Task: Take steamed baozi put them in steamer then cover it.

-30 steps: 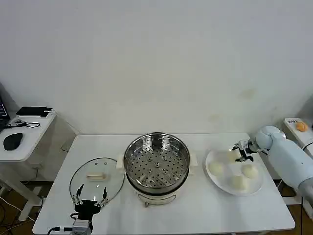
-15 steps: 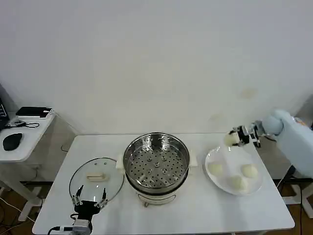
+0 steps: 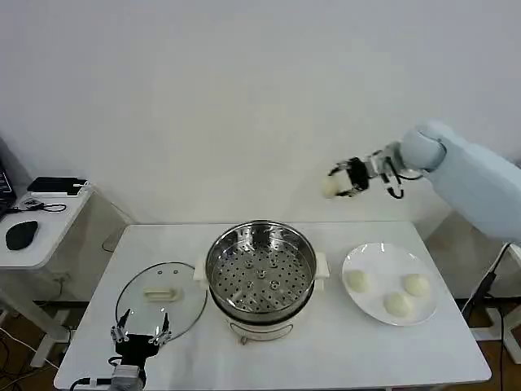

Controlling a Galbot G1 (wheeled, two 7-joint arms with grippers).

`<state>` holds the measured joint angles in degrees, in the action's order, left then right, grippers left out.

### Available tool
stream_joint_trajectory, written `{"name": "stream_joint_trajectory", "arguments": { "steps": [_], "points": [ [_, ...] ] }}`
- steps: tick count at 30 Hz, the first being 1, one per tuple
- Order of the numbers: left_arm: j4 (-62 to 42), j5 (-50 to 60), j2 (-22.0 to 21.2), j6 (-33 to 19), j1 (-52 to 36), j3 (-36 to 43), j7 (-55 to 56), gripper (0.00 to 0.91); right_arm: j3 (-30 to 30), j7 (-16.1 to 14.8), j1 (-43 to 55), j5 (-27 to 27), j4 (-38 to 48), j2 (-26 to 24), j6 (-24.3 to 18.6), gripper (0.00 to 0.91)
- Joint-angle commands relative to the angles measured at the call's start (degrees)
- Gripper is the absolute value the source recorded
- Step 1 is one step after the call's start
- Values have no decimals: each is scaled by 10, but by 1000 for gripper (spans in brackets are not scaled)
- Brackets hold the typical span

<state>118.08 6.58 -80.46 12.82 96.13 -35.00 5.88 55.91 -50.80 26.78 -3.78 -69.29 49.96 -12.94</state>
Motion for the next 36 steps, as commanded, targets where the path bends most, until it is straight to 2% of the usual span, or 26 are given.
{"name": "stream_joint_trajectory", "arguments": {
  "steps": [1,5,7,11,15,20,25,36],
  "points": [
    [3,-6,0,0,1,-4,0,907,97,8,67,-50,-69,51,-18,615],
    [3,-7,0,1,1,-12,1,907,136,13,62,-24,-97,57,-49,615],
    [4,-7,0,3,0,-15,1,907,147,17,55,4,-105,61,-66,615],
    [8,-7,-2,6,-2,-19,1,907,163,19,48,23,-119,71,-85,615],
    [7,-8,-1,7,-3,-24,2,907,169,24,47,77,-116,84,-120,615],
    [9,-9,-2,7,-2,-29,2,907,168,26,42,118,-89,108,-157,615],
    [12,-11,-1,7,1,-31,2,907,151,52,18,212,-39,140,-204,615],
    [23,-10,-4,5,10,-35,4,907,116,86,-37,339,-9,171,-237,615]
  ]
}}
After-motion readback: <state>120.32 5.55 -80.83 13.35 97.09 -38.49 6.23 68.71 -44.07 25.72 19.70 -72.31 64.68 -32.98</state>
